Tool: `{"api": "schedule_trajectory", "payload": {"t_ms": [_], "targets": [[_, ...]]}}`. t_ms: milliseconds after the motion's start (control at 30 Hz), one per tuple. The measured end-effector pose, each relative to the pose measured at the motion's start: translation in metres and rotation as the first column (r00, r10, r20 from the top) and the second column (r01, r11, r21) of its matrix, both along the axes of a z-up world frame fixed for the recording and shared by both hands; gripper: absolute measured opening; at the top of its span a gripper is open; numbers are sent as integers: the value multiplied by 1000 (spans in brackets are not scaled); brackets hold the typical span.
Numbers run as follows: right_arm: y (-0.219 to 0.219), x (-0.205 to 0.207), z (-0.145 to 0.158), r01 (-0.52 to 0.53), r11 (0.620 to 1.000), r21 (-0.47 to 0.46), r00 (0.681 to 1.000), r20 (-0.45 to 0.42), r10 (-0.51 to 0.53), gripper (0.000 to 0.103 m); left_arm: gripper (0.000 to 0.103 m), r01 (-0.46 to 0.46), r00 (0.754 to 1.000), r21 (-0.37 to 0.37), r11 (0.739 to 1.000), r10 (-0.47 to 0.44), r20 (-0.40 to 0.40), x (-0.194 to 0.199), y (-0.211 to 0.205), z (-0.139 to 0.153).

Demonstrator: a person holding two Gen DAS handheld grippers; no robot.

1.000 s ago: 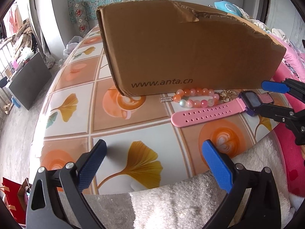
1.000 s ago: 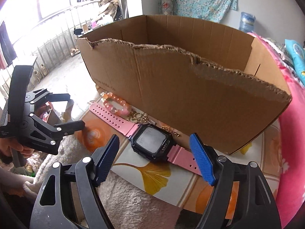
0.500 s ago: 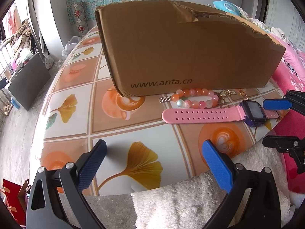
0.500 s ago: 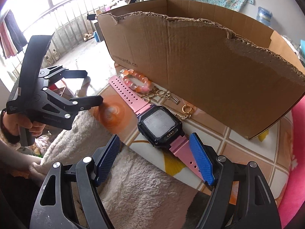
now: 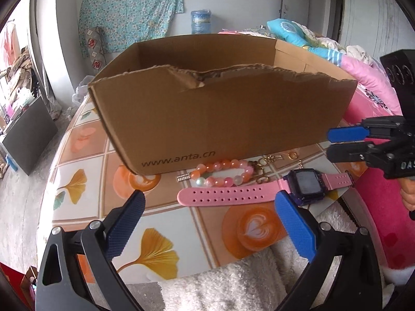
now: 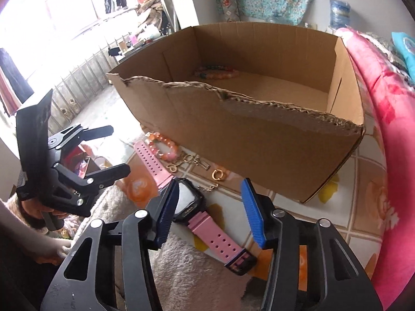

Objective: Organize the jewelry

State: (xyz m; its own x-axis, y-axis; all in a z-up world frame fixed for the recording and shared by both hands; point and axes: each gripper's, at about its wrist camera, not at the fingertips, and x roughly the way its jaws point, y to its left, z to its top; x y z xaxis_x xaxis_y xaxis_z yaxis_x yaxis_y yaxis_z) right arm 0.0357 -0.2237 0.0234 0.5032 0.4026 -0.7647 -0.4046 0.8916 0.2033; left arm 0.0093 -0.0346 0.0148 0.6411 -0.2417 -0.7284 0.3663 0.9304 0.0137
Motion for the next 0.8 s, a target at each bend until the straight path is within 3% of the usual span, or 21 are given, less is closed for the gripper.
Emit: {"api": "schedule_trajectory", "payload": {"t_ms": [267,800], "targets": [[1,23,-16,4,1000,16,994,-106,-3,24,99,53,998,61,997,-55,28,-2,-26,-9],[34,21,-16,-23,978,-210,998,-61,10,10,99,64,998,61,996,-64,13,5,-32,-18]]}}
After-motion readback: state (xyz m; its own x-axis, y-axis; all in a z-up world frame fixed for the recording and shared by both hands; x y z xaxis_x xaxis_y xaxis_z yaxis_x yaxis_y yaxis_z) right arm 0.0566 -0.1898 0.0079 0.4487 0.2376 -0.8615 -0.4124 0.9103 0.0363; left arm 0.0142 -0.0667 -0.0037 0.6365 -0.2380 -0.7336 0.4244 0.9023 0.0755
